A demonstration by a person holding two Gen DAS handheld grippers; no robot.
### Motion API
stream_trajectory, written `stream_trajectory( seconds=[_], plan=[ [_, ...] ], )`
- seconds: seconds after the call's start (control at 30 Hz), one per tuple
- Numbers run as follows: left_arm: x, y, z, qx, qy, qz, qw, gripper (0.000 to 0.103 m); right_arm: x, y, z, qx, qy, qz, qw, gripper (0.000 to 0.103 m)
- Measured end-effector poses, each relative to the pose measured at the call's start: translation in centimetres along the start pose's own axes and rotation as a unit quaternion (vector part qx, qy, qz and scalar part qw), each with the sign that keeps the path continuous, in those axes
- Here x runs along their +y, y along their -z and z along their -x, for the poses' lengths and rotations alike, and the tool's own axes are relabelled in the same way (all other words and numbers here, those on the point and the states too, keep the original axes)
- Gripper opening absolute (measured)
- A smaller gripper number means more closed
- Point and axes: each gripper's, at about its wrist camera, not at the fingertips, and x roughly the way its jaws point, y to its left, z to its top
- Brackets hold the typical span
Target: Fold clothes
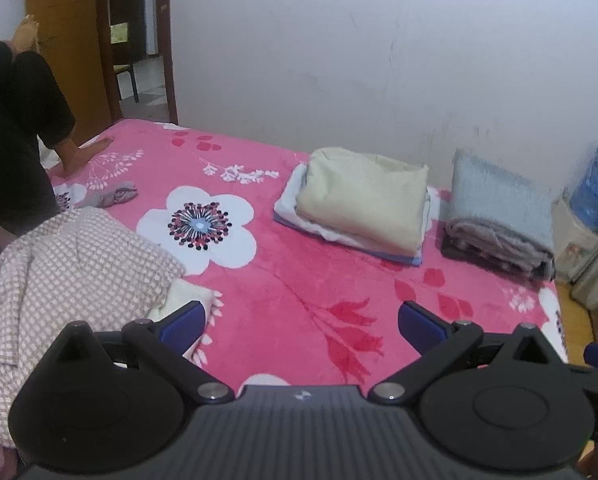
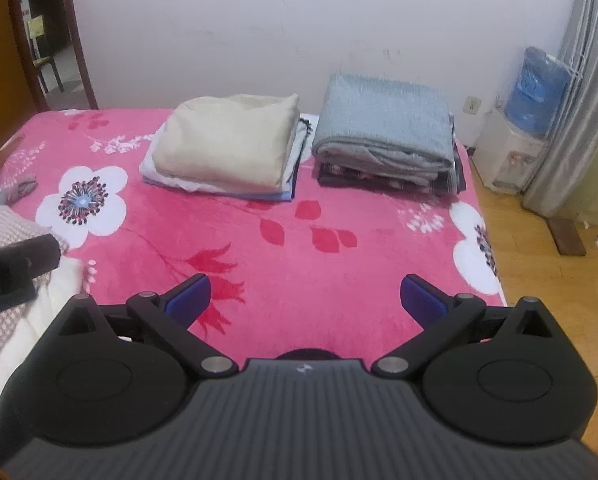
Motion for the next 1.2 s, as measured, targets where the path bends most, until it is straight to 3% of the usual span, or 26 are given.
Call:
stream_trajectory(
  seconds=[0.27, 1.2],
  plan=[
    [-0.6, 0.1, -0.4, 0.002, -0.008, -0.008, 0.9999, 0.103, 0.4, 0.2, -0.5, -0.001, 0.019, 0.017, 1.000, 0.101],
    [-1.5, 0.4, -0.9, 0.002, -0.016, -0.023, 0.9996, 0.103, 0.1, 0.5, -1.2, 0.019, 0.020, 0.012, 1.000, 0.101]
  ],
)
